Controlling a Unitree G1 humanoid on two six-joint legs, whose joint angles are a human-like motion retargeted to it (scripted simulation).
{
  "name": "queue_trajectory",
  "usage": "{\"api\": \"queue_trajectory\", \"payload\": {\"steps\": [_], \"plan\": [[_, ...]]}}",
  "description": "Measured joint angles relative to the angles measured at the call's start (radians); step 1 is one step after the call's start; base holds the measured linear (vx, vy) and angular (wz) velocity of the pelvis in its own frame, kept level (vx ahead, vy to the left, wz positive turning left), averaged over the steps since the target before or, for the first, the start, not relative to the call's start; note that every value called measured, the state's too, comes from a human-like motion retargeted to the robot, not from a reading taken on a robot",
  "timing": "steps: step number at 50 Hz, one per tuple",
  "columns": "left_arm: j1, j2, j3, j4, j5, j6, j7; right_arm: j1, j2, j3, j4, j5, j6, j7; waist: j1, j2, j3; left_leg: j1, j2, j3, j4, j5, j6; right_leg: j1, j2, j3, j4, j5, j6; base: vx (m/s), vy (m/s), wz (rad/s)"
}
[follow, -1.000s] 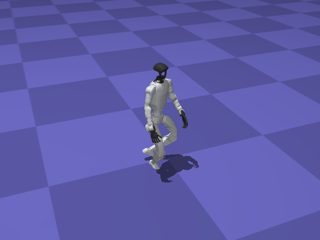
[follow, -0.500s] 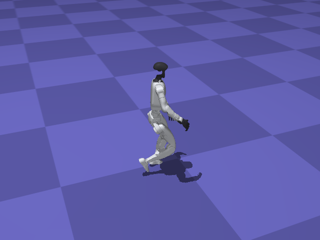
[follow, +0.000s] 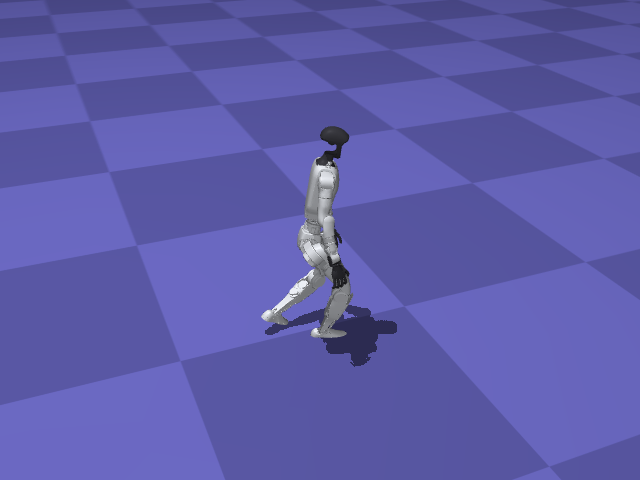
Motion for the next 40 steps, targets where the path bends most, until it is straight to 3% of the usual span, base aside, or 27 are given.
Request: {"api": "queue_trajectory", "payload": {"steps": [3,5,7,11,13,15,17,20,23,28,33,36,40], "plan": [[-0.01,-0.008,-0.017,0.026,0.015,0.008,-0.012,-0.003,0.006,0.0,-0.008,0.027,0.005,0.018,-0.053,-0.05,-0.034,-0.002,-0.119,0.115,-0.217,-0.101,0.021,-0.075,-0.12,-0.028,0.034,-0.073,0.01,-0.39,0.01,0.37],[-0.013,-0.009,-0.031,0.037,0.024,0.015,-0.015,-0.003,0.013,0.003,-0.016,0.04,0.005,0.03,-0.073,-0.073,-0.036,-0.013,-0.131,0.183,-0.266,-0.142,0.026,-0.109,-0.186,-0.055,0.109,-0.125,0.006,-0.4,-0.02,0.49],[-0.039,0.005,-0.038,0.048,0.032,0.023,-0.022,-0.017,0.015,0.0,-0.027,0.057,0.008,0.051,-0.121,-0.145,-0.056,0.009,-0.258,0.253,-0.391,-0.142,0.05,-0.129,-0.311,-0.04,0.207,-0.192,0.009,-0.33,0.0,0.71],[-0.06,0.039,-0.021,0.035,0.012,0.027,-0.02,-0.02,0.028,-0.001,-0.034,0.08,0.012,0.067,-0.139,-0.218,-0.06,0.015,-0.293,0.301,-0.384,-0.113,0.043,-0.086,-0.401,-0.044,0.295,-0.226,0.004,-0.29,-0.05,-0.09],[-0.068,0.061,-0.004,0.02,-0.013,0.024,-0.014,-0.021,0.037,0.0,-0.033,0.087,0.012,0.065,-0.12,-0.225,-0.05,-0.004,-0.226,0.28,-0.269,-0.082,0.025,-0.045,-0.369,-0.06,0.267,-0.218,0.001,-0.27,-0.1,-0.91],[-0.073,0.072,0.01,0.004,-0.037,0.02,-0.008,-0.018,0.037,0.002,-0.031,0.09,0.013,0.059,-0.106,-0.227,-0.044,-0.006,-0.126,0.288,-0.095,-0.032,0.05,-0.03,-0.341,-0.069,0.254,-0.211,-0.004,-0.26,-0.11,-1.05],[-0.089,0.089,0.021,-0.016,-0.067,0.025,-0.006,-0.033,0.039,0.004,-0.026,0.096,0.022,0.055,-0.041,-0.157,-0.015,-0.049,0.057,0.197,0.111,-0.009,0.036,0.027,-0.183,-0.116,0.134,-0.153,-0.028,-0.26,-0.13,-1.87],[-0.099,0.079,0.028,-0.031,-0.086,0.022,-0.004,-0.043,0.03,0.007,-0.018,0.09,0.031,0.047,0.017,-0.092,0.007,-0.08,0.158,0.08,0.276,0.002,0.016,0.05,-0.037,-0.118,0.038,-0.071,-0.045,-0.3,-0.06,-1.77],[-0.086,0.053,0.025,-0.038,-0.092,0.009,-0.002,-0.046,0.035,0.007,-0.019,0.073,0.033,0.042,0.019,-0.061,0.008,-0.072,0.102,0.037,0.24,-0.052,-0.002,0.024,0.028,-0.082,-0.008,0.028,-0.021,-0.34,0.02,-1.32],[-0.04,0.014,-0.003,-0.042,-0.07,-0.012,-0.005,-0.052,0.057,0.013,-0.033,0.044,0.038,0.04,-0.07,-0.071,0.003,-0.056,-0.087,0.07,-0.042,-0.208,0.033,-0.115,0.037,0.07,0.053,0.172,0.114,-0.34,0.02,-0.77],[0.008,0.003,-0.036,-0.029,-0.053,-0.014,-0.017,-0.065,0.085,0.03,-0.035,0.035,0.031,0.058,-0.163,-0.103,-0.005,-0.079,-0.193,0.14,-0.225,-0.263,0.088,-0.234,-0.072,0.143,0.307,0.068,0.118,-0.32,-0.04,-0.65],[0.032,0.011,-0.042,-0.02,-0.053,-0.011,-0.037,-0.073,0.096,0.039,-0.027,0.027,0.023,0.073,-0.203,-0.12,-0.042,-0.102,-0.271,0.174,-0.337,-0.254,0.119,-0.27,-0.175,0.181,0.427,-0.005,0.102,-0.23,-0.08,-0.68],[0.058,0.039,-0.034,-0.017,-0.058,-0.014,-0.046,-0.07,0.116,0.05,-0.023,0.017,0.014,0.086,-0.217,-0.13,-0.089,-0.121,-0.308,0.23,-0.437,-0.243,0.136,-0.294,-0.288,0.195,0.463,-0.065,0.096,-0.12,-0.11,-0.96]]}}
